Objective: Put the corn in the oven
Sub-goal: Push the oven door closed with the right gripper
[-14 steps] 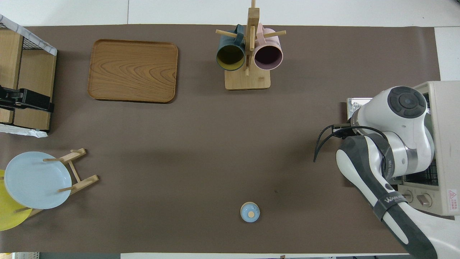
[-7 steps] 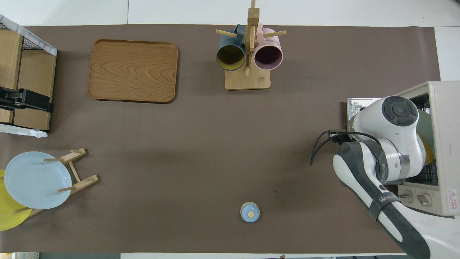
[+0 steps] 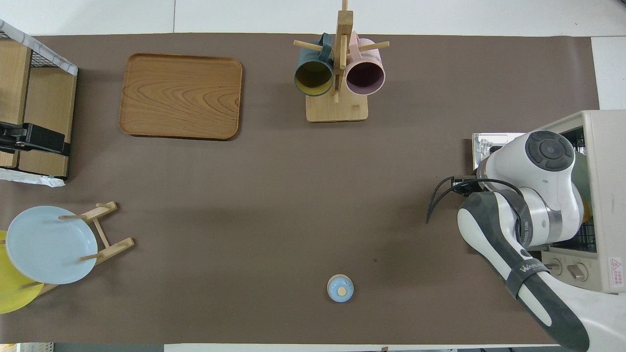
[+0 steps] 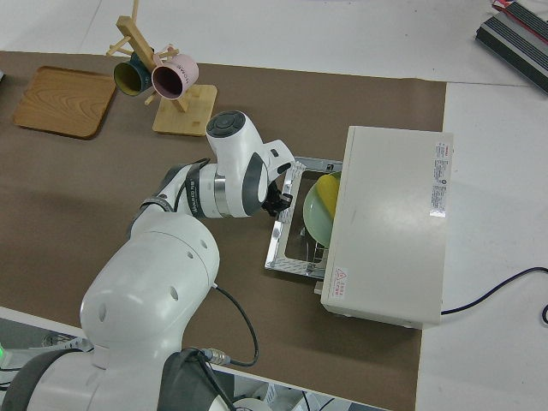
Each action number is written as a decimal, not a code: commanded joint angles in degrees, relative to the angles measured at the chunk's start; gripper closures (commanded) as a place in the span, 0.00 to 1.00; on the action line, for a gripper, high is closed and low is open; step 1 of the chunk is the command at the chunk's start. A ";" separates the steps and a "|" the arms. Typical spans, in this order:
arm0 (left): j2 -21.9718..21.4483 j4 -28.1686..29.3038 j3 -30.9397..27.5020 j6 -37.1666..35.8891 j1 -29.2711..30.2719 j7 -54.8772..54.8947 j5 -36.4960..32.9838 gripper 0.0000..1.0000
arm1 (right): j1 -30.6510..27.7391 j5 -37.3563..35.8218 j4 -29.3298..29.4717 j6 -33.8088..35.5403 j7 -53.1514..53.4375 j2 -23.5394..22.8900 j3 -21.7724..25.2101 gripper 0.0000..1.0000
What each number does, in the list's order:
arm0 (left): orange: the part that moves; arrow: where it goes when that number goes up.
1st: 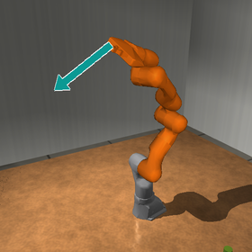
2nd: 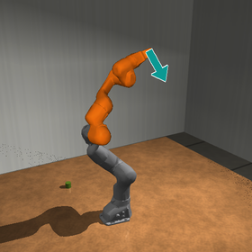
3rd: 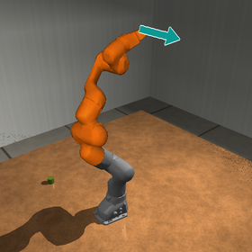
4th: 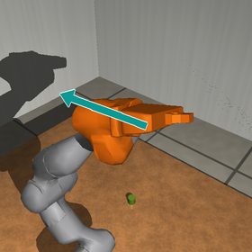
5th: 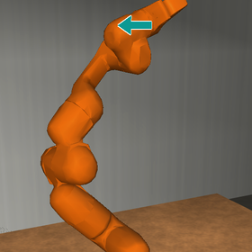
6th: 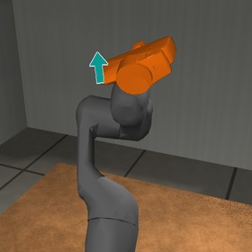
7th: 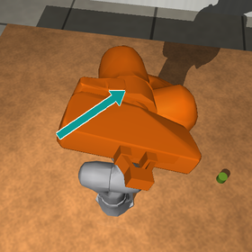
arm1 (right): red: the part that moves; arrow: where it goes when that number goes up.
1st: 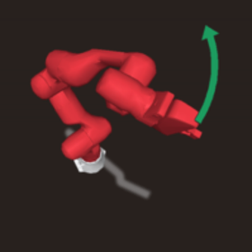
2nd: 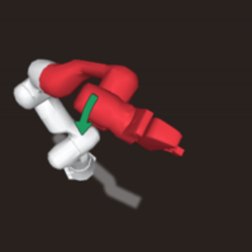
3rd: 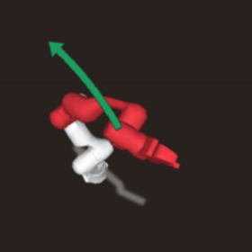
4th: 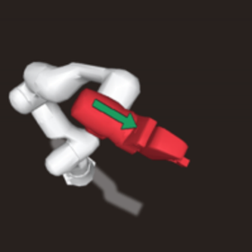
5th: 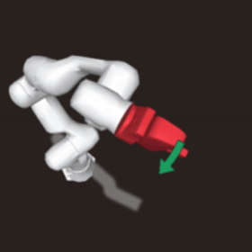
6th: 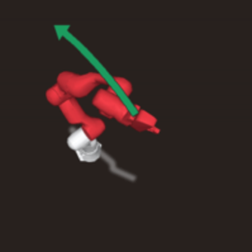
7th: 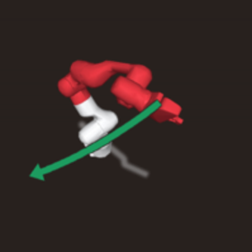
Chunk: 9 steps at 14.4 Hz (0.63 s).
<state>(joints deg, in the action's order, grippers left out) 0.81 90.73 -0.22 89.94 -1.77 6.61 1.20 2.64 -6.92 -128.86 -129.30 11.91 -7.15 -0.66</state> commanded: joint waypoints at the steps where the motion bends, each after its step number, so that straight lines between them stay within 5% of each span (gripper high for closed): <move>1: -0.90 0.58 0.40 -0.73 0.54 -0.54 -1.11 0.00 | -0.79 -5.44 -0.17 0.36 0.22 0.38 -0.05 1.00; 5: -0.89 0.50 0.40 -0.64 0.54 -0.46 -1.11 0.00 | -1.67 -13.63 6.23 8.59 -0.30 0.21 -0.05 1.00; 9: -0.90 0.50 0.40 -0.64 0.54 -0.46 -1.11 0.00 | -3.07 -14.34 14.59 18.72 -6.62 0.47 0.13 1.00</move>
<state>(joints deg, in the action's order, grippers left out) 0.81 90.74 -0.22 89.93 -1.77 6.60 1.20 3.32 -15.56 -119.46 -113.29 10.48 -6.36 -2.55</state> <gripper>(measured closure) 0.000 0.991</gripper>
